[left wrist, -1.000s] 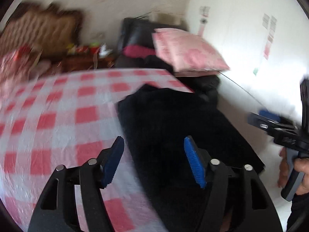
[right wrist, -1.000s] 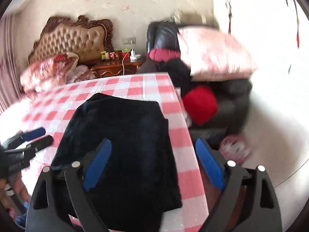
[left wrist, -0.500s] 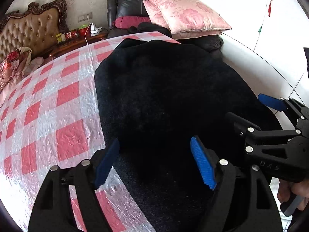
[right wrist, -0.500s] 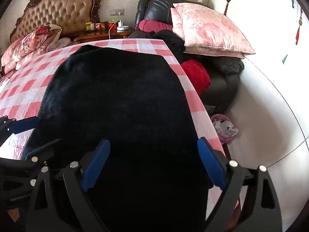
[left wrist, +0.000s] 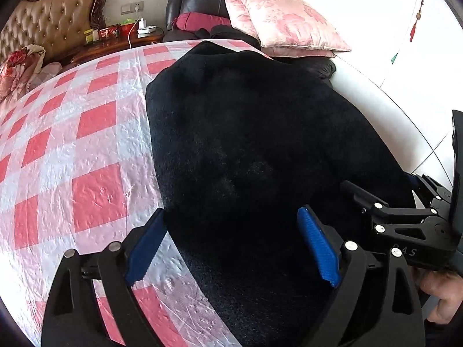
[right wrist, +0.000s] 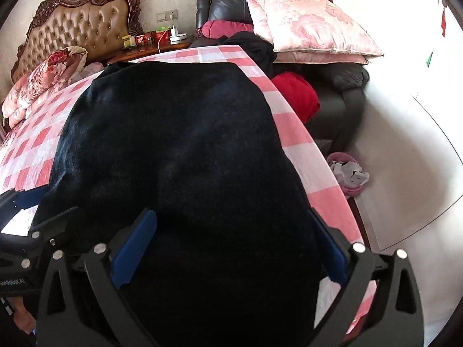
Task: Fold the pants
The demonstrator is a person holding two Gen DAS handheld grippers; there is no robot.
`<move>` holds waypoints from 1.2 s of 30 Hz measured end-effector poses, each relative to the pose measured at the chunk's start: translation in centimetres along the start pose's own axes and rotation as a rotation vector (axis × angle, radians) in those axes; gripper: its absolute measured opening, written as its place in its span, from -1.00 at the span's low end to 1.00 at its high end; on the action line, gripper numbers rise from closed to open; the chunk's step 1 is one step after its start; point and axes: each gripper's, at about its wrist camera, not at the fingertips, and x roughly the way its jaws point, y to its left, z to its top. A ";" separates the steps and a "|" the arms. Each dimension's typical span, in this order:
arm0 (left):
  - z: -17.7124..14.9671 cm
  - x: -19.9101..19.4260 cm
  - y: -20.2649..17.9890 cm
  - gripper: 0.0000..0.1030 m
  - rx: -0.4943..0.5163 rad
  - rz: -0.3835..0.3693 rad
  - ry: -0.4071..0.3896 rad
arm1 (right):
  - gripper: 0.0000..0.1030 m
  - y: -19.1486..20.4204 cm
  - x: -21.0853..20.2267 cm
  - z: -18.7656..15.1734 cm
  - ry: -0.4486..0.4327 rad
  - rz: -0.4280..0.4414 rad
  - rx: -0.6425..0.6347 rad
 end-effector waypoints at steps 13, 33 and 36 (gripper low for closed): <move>-0.7 -10.1 -4.1 0.73 0.083 0.118 -0.137 | 0.95 -0.5 -9.4 -0.7 -0.100 -0.079 0.034; -1.5 -13.0 -6.0 0.91 0.037 0.044 -0.142 | 0.95 -2.8 -15.1 -3.2 -0.140 -0.098 0.061; -1.4 -13.0 -6.0 0.91 0.038 0.041 -0.141 | 0.95 -2.8 -15.1 -3.2 -0.141 -0.099 0.060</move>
